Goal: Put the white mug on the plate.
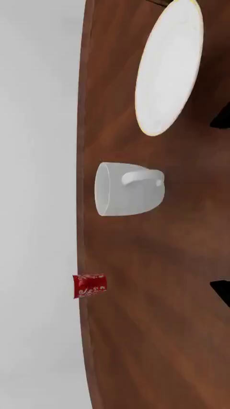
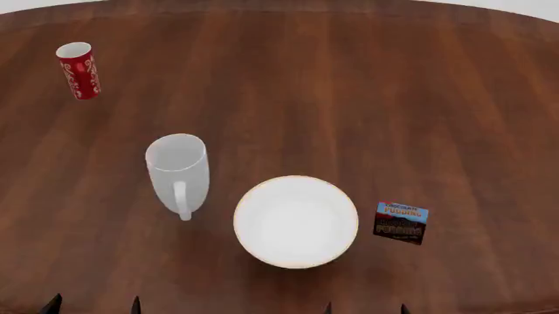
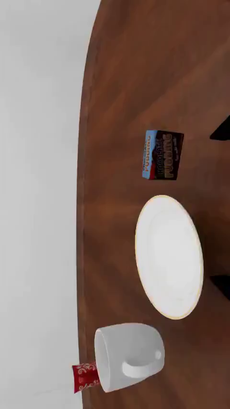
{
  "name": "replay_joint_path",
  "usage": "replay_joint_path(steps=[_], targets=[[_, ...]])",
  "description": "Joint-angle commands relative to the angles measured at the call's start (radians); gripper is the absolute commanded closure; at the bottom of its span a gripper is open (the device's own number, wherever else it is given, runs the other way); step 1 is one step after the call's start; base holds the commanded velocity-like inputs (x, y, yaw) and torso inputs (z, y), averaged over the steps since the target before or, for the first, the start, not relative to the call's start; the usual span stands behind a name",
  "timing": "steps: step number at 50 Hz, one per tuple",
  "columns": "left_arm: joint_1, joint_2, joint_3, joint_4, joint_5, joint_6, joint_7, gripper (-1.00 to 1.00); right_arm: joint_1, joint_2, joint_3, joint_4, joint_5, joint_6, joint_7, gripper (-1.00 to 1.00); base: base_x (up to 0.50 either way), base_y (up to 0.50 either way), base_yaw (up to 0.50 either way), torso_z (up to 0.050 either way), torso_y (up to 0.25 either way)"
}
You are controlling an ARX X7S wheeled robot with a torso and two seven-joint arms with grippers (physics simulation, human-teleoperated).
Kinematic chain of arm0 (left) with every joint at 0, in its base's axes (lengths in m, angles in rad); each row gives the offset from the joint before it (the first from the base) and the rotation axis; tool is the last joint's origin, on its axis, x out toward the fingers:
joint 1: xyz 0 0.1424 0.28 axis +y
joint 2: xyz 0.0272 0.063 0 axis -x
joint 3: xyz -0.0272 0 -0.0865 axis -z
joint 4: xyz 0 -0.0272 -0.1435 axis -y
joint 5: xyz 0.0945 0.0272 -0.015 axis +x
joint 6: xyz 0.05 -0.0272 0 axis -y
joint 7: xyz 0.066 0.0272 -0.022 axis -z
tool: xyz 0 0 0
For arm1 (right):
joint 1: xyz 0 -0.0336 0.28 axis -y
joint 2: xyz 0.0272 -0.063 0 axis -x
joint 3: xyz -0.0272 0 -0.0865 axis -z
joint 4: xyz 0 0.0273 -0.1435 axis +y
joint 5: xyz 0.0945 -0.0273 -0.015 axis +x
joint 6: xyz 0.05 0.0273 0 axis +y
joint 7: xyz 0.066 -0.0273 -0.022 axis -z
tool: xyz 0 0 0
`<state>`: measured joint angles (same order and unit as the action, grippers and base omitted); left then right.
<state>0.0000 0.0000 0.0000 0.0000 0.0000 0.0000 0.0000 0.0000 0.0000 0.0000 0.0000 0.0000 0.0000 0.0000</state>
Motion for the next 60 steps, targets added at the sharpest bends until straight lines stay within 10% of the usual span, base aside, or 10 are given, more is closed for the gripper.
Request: replay_joint_path(steps=[1,60], targets=[[0.000,-0.010,0.011,0.000,0.000,0.000,-0.011,-1.00,0.000,0.009,-0.013,0.000,0.000,0.000,0.013,-1.00,0.00,0.00,0.00,0.000,0.000],[0.015,-0.124,0.151,0.040,-0.001,0.063,-0.133,-1.00,-0.011,0.111,-0.131,-0.083,0.099,0.036,0.110,-1.00,0.00,0.00,0.00,0.036,0.026]])
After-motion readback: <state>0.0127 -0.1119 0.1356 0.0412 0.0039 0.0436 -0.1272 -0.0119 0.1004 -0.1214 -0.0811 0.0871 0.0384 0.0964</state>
